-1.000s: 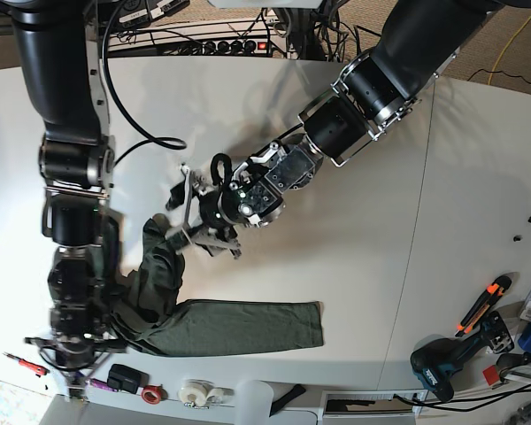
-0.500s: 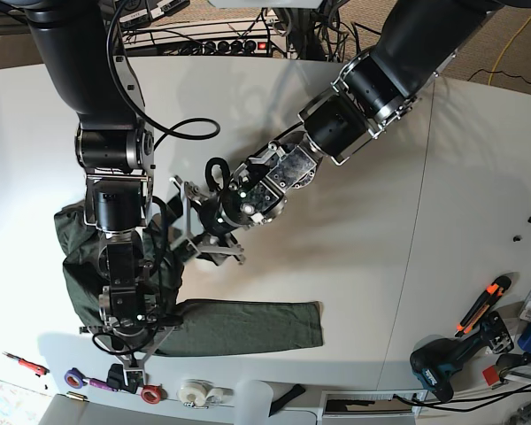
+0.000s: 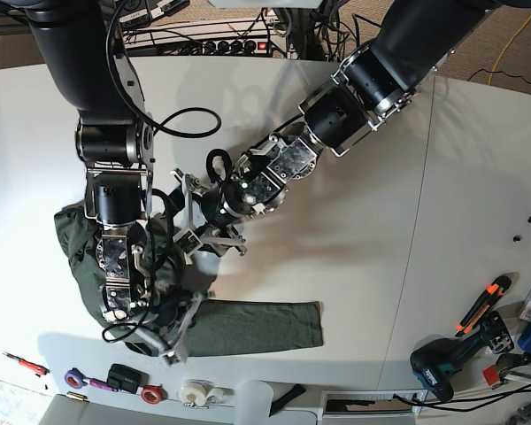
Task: Layout the t-shirt on the table in an organized manner, then fold the t-shirt properly
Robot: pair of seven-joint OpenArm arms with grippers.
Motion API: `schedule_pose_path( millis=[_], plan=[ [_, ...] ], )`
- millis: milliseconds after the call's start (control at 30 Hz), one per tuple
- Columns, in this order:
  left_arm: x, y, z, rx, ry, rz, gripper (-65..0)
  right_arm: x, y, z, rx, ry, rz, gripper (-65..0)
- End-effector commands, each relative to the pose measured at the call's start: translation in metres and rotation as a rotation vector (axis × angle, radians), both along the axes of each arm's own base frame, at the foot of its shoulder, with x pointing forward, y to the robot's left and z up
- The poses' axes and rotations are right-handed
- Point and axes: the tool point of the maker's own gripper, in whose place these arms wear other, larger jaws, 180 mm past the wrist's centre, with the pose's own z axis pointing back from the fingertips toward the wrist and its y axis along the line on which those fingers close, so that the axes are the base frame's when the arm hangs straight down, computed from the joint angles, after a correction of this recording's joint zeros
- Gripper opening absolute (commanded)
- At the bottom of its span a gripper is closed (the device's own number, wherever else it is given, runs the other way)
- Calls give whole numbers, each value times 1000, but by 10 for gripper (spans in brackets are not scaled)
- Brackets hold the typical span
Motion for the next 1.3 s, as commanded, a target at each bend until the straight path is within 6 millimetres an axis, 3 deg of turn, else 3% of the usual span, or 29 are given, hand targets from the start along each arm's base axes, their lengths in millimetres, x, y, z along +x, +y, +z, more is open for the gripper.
schedule_pose_path(
  millis=[0,100,233,533,667,933,1133,1267],
  plan=[
    [7,-16,28,-64,-51,-10,-242,16,6,33,37,-77,24,-650],
    [8,-17,32,-81,-64,-10,-242,8,25,34,94,-61,122,-650],
    [10,-16,34,-93,-76,6,-242,7,34,40,172,-62,122,-650],
    [12,-13,39,-144,-106,53,-243,8,41,47,237,-78,122,-650],
    [6,-11,31,-214,-25,104,-244,8,45,50,268,-82,123,-650],
    [5,-6,25,-264,-38,107,-245,4,56,42,287,-78,132,-650],
    [6,8,18,-361,-90,122,-244,-2,83,35,332,-75,160,-650],
    [7,15,14,-373,-106,139,-244,1,103,47,386,-121,179,-650]
  ],
)
